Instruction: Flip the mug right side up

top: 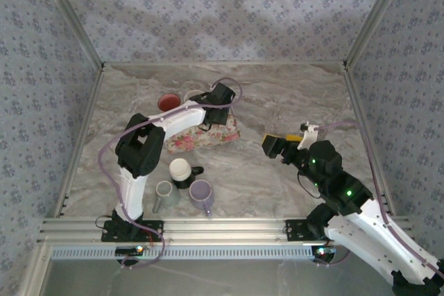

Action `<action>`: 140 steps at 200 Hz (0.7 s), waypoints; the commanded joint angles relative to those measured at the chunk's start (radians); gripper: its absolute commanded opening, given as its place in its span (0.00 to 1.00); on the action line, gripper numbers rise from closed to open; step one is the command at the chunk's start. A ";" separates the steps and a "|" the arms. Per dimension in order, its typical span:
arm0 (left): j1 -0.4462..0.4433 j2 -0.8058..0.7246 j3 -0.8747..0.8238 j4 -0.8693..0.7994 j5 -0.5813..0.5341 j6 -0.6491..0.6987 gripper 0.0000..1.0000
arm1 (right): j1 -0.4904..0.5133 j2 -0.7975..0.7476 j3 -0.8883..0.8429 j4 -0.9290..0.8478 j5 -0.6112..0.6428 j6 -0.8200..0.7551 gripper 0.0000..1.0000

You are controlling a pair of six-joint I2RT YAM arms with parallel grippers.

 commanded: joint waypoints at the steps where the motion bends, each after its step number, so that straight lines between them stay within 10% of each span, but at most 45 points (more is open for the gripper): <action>1: 0.006 0.015 0.059 0.018 -0.050 -0.023 0.03 | 0.011 -0.007 0.000 0.005 0.027 -0.019 1.00; 140: 0.030 0.078 0.093 -0.013 -0.041 -0.064 0.27 | 0.031 -0.007 0.004 -0.007 0.048 -0.019 1.00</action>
